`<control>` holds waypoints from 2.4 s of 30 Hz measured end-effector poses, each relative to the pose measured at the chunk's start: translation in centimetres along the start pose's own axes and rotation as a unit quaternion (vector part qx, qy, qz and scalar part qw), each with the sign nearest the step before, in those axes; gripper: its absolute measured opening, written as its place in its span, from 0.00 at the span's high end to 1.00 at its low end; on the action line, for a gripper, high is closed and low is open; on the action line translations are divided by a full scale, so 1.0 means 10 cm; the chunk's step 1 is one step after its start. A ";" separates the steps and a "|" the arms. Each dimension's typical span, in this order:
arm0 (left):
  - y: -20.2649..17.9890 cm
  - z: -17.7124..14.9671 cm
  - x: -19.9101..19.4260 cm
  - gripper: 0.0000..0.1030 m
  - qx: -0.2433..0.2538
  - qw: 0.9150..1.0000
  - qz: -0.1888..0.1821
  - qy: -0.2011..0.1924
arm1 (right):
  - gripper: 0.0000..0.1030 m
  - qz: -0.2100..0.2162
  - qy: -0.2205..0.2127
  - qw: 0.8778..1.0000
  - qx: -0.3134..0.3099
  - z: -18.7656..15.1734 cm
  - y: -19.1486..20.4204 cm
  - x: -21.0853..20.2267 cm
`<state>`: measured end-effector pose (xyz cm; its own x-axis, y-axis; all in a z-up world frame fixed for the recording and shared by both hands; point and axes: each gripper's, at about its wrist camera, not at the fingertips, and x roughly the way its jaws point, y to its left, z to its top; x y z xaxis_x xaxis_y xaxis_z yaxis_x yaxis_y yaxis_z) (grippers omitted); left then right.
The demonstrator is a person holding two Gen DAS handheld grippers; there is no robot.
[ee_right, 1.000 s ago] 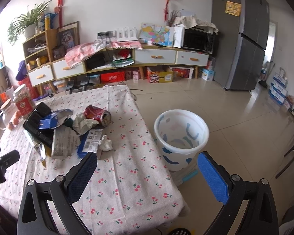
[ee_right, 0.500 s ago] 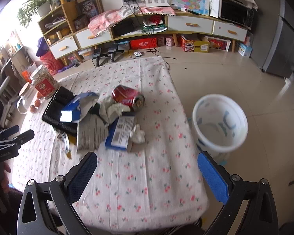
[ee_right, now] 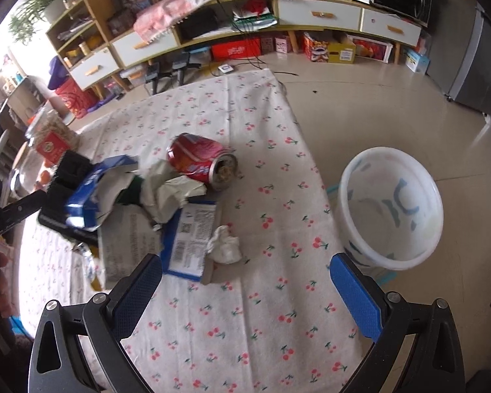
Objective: Collect trash
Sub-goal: 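Grasp the black plastic box with the left gripper and lift it, then carry the black box with the left gripper while the right gripper grasps the blue tissue box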
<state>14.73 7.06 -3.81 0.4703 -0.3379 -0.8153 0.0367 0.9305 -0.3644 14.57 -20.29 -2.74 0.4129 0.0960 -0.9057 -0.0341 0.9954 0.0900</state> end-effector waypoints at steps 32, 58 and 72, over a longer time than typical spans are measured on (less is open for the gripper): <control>0.59 -0.20 -1.14 0.67 -0.048 0.985 -0.034 -0.165 | 0.00 0.044 -0.025 0.999 0.019 0.62 0.47 0.27; 1.10 -0.25 -1.11 0.67 -0.108 0.982 0.025 -0.151 | 0.22 0.075 0.111 0.967 -0.215 1.04 1.89 1.34; 0.87 -0.23 -1.12 0.67 -0.094 0.983 0.000 -0.158 | 0.48 0.086 0.031 0.975 -0.204 0.94 1.62 0.84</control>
<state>7.72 18.65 1.07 0.7221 -0.2501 -0.6451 -0.1128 0.8774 -0.4664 26.04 -3.37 -5.00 0.3142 0.2489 -0.9162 -0.4626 0.8828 0.0812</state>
